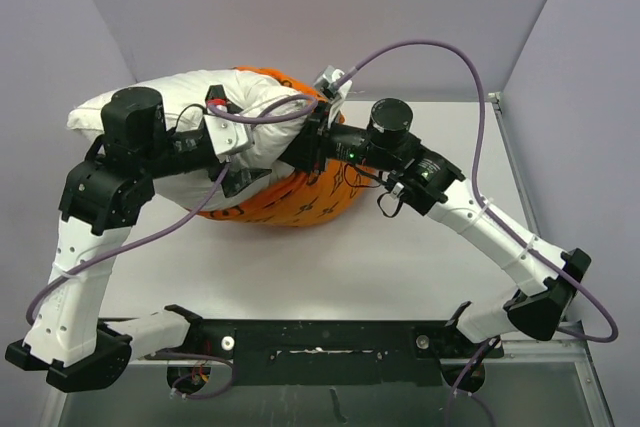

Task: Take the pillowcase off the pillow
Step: Remove the pillow from the pillowcase.

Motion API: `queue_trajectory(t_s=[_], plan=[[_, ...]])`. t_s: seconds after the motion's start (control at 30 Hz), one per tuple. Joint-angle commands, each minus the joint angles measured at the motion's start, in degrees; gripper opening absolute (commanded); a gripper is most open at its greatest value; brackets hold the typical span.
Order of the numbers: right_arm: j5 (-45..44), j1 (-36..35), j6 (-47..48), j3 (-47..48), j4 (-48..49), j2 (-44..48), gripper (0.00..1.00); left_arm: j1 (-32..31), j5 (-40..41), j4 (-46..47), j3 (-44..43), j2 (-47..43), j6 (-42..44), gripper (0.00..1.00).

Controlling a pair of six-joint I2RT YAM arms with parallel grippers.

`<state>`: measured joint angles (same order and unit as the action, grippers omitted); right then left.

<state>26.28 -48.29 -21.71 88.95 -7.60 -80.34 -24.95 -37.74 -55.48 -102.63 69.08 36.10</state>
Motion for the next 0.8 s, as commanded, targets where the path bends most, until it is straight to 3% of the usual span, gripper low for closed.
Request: queue_trajectory(t_s=[0.0,0.07,0.13,0.23,0.3,0.33,0.43,0.5,0.57,0.67,0.77], plan=[[3.44,-2.10,-11.83,4.61,34.49,2.16,0.00,-2.73,3.30,-1.20,7.85,3.34,-2.97,0.98],[4.89,-3.39,-11.58,6.75,33.73,1.30,0.00,-3.19,3.82,0.17,9.01,4.74,-3.76,0.91],[6.30,-4.16,-10.87,8.02,32.20,1.14,0.00,-3.26,4.46,0.30,8.51,6.79,-3.68,0.73],[5.59,-4.13,-8.67,6.31,29.01,3.13,0.00,-3.26,7.74,-1.33,5.85,10.47,-3.75,0.24],[5.19,-2.55,-7.94,5.34,26.48,4.91,0.00,-3.20,11.53,-0.52,5.10,11.35,-4.52,0.00],[5.26,-1.34,-7.88,5.24,24.59,5.47,0.05,-3.18,12.53,0.47,5.26,11.05,-4.48,0.00],[2.96,4.91,-6.98,4.43,17.28,8.09,0.34,-2.39,15.16,4.66,6.03,8.76,-4.28,0.00],[-0.06,10.94,-5.76,3.84,11.27,10.51,0.58,-0.74,13.92,5.30,4.65,8.03,-4.07,0.00],[-1.92,17.24,-4.04,2.66,6.28,12.98,0.74,1.85,10.57,4.02,1.40,8.26,-4.70,0.00],[-0.66,25.67,-4.35,-1.05,2.85,15.70,0.82,6.05,3.16,0.87,-4.91,9.68,-6.94,0.00],[2.14,31.12,-5.85,-4.94,1.94,16.08,0.83,7.60,-1.84,-1.80,-10.22,10.73,-7.65,0.00]])
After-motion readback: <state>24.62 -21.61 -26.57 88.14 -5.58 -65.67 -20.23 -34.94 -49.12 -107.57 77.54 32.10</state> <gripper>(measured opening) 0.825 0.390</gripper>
